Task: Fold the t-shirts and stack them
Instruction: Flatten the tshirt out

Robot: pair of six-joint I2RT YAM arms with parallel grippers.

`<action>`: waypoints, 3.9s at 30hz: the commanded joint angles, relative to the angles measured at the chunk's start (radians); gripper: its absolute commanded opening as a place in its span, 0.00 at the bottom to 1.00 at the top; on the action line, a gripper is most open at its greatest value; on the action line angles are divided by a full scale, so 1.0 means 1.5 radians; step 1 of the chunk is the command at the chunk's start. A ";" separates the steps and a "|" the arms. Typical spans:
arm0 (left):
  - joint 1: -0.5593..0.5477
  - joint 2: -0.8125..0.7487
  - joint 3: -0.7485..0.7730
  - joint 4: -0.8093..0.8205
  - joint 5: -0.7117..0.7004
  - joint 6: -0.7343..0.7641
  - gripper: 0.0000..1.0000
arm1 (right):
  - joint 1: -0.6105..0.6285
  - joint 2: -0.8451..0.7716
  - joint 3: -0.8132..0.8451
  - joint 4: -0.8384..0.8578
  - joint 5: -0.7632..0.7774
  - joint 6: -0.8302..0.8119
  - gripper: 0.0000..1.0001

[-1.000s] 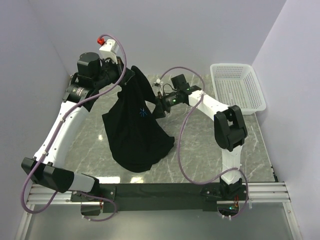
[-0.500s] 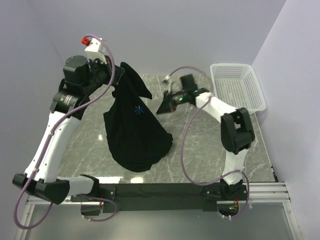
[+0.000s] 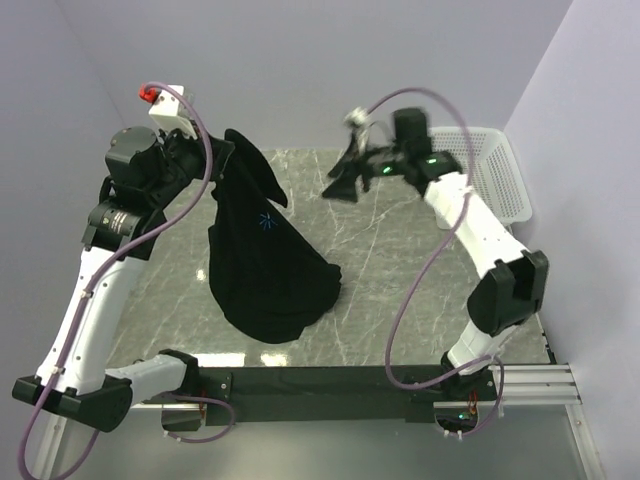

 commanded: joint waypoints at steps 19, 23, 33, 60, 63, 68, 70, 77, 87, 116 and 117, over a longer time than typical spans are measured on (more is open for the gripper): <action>0.004 -0.352 -0.384 -0.288 -0.159 -0.480 0.01 | 0.283 0.047 -0.189 -0.392 0.148 -0.425 0.22; 0.003 -0.396 -0.411 -0.349 -0.153 -0.546 0.01 | 0.215 0.033 -0.164 -0.261 0.171 -0.301 0.49; 0.003 -0.439 -0.460 -0.353 -0.134 -0.578 0.01 | 0.197 0.245 0.049 -0.206 0.274 -0.178 0.65; 0.004 -0.404 -0.439 -0.308 -0.162 -0.521 0.01 | 0.261 0.182 -0.017 -0.090 0.385 -0.182 0.00; 0.003 -0.387 -0.415 -0.287 -0.197 -0.499 0.00 | 0.252 0.134 -0.026 -0.074 0.387 -0.177 0.00; 0.003 -0.324 -0.341 -0.174 -0.290 -0.417 0.00 | 0.201 0.072 0.004 -0.055 0.397 -0.139 0.00; 0.004 -0.279 -0.292 -0.109 -0.317 -0.379 0.00 | 0.160 0.042 0.031 -0.039 0.406 -0.109 0.00; 0.004 -0.143 -0.114 0.094 -0.395 -0.181 0.00 | 0.060 -0.056 0.136 0.027 0.421 -0.039 0.00; 0.004 -0.050 0.036 0.324 -0.254 -0.033 0.01 | 0.049 -0.143 0.323 0.102 0.419 0.020 0.00; 0.008 -0.273 -0.520 0.048 -0.384 -0.341 0.00 | 0.208 -0.225 -0.340 -0.215 0.264 -0.461 0.67; 0.008 -0.269 -0.518 0.048 -0.384 -0.340 0.00 | 0.196 -0.213 -0.341 -0.234 0.277 -0.486 0.66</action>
